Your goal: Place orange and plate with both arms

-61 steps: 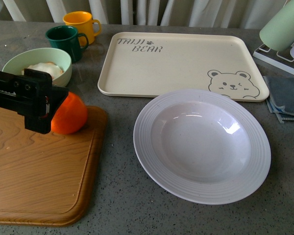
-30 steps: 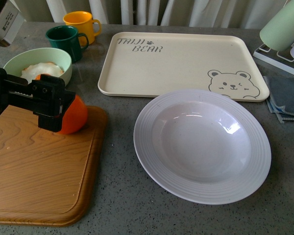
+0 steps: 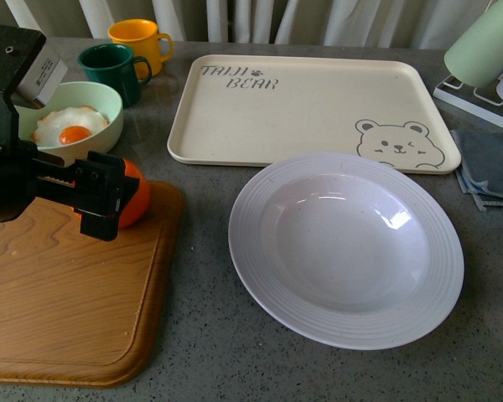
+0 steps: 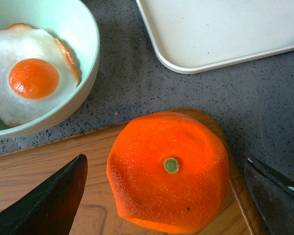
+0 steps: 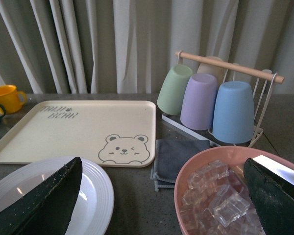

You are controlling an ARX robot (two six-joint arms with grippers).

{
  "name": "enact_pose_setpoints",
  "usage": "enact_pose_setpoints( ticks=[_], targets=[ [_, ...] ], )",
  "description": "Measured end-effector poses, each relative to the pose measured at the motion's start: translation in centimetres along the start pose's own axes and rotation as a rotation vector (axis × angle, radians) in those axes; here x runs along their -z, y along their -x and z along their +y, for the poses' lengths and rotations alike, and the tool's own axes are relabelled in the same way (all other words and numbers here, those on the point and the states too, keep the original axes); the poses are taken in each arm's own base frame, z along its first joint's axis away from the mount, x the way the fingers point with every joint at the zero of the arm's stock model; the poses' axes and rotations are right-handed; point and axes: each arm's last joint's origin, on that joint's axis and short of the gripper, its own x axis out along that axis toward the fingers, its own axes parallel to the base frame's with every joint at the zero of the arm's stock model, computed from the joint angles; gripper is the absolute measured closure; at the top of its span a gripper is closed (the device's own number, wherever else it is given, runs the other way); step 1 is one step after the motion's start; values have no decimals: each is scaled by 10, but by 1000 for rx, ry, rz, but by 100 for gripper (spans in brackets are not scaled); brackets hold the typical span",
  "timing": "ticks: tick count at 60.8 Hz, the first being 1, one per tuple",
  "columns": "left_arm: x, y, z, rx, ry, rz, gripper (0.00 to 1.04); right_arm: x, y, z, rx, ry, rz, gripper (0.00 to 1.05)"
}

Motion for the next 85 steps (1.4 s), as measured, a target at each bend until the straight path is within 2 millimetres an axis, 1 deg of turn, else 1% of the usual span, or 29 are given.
enact_pose_setpoints(
  ticks=[16,31,33,44,48,51,58,64,68,72,75,85],
  targets=[
    [2,-9,4,-6,33,15,9,0,0,0,0,0,0,9],
    [4,-11,4,-3,61,25,10,0,0,0,0,0,0,9],
    [4,-11,4,-3,63,26,13,0,0,0,0,0,0,9],
    [5,-10,3,12,85,39,42,0,0,0,0,0,0,9],
    [3,-9,3,21,88,38,49,0,0,0,0,0,0,9],
    [0,-7,2,27,89,31,52,0,0,0,0,0,0,9],
    [-10,2,-2,53,85,2,56,0,0,0,0,0,0,9],
    [-21,10,-12,103,72,-27,56,0,0,0,0,0,0,9],
    [-26,14,-22,140,54,-39,57,0,0,0,0,0,0,9],
    [-29,16,-37,196,31,-42,57,0,0,0,0,0,0,9],
    [-29,16,-53,252,5,-36,57,0,0,0,0,0,0,9],
    [-33,10,-86,345,-41,-30,57,0,0,0,0,0,0,9]
  ],
)
